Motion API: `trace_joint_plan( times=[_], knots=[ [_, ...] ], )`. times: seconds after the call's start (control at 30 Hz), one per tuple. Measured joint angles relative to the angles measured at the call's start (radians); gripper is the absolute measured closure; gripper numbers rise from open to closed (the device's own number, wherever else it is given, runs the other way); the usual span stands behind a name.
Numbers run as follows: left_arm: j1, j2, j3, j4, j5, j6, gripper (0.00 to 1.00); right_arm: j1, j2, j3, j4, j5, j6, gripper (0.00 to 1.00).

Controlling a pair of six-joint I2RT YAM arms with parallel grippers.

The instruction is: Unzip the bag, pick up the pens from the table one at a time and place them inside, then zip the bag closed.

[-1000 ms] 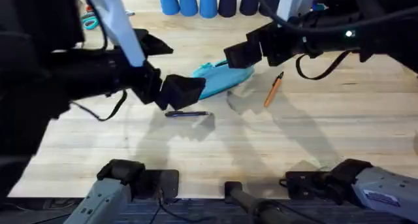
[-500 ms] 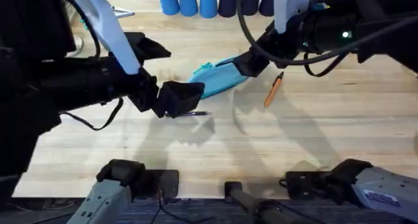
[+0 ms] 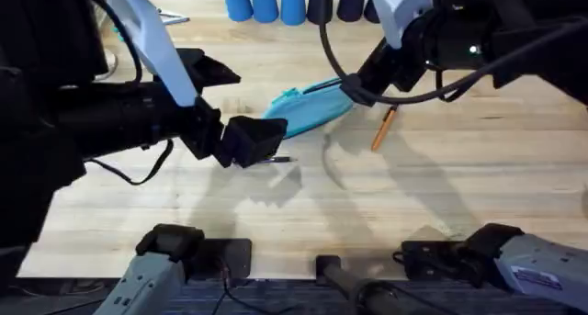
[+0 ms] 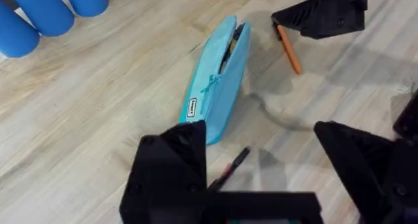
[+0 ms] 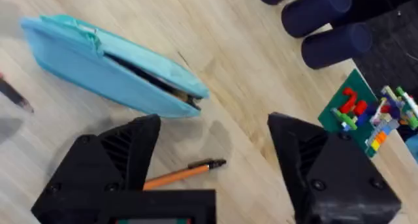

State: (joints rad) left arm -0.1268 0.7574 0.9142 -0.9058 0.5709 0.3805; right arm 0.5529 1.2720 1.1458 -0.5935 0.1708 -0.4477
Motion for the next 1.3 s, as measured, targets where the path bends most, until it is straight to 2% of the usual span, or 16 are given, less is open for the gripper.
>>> trace_joint_plan(
  times=[0.1, 0.17, 0.3, 0.37, 0.4, 0.6, 0.83, 0.93, 1.1, 1.3],
  knots=[
    [0.000, 0.000, 0.000, 0.000, 0.000, 0.000, 0.006, 0.001, 0.000, 0.000, -0.038, 0.010, -0.011, 0.047],
    [0.000, 0.000, 0.000, 0.000, 0.000, 0.000, 0.006, 0.005, 0.000, 0.000, -0.072, 0.014, -0.017, 0.177],
    [0.000, 0.000, 0.000, 0.000, 0.000, 0.000, 0.006, 0.019, 0.000, 0.000, -0.105, -0.009, -0.027, 0.606],
    [0.000, 0.000, 0.000, 0.000, 0.000, 0.000, 0.006, 0.022, 0.000, 0.000, -0.108, -0.044, -0.028, 0.892],
    [0.000, 0.000, 0.000, 0.000, 0.000, 0.000, 0.006, 0.023, 0.000, 0.000, -0.109, -0.062, -0.025, 0.947],
    [0.000, 0.000, 0.000, 0.000, 0.000, 0.000, 0.005, 0.023, 0.000, 0.000, -0.130, -0.174, -0.031, 0.971],
    [0.000, 0.000, 0.000, 0.000, 0.000, 0.000, 0.006, 0.014, 0.008, 0.014, -0.210, -0.253, -0.099, 0.972],
    [0.000, 0.000, 0.000, 0.000, 0.000, 0.000, 0.006, -0.009, 0.051, 0.075, -0.262, -0.297, -0.126, 0.972],
    [0.000, 0.000, 0.000, 0.000, 0.000, 0.000, 0.005, -0.053, 0.171, 0.240, -0.407, -0.354, -0.198, 0.972],
    [0.000, 0.000, 0.000, 0.000, 0.000, 0.000, 0.005, -0.063, 0.317, 0.424, -0.550, -0.375, -0.357, 0.971]
  ],
)
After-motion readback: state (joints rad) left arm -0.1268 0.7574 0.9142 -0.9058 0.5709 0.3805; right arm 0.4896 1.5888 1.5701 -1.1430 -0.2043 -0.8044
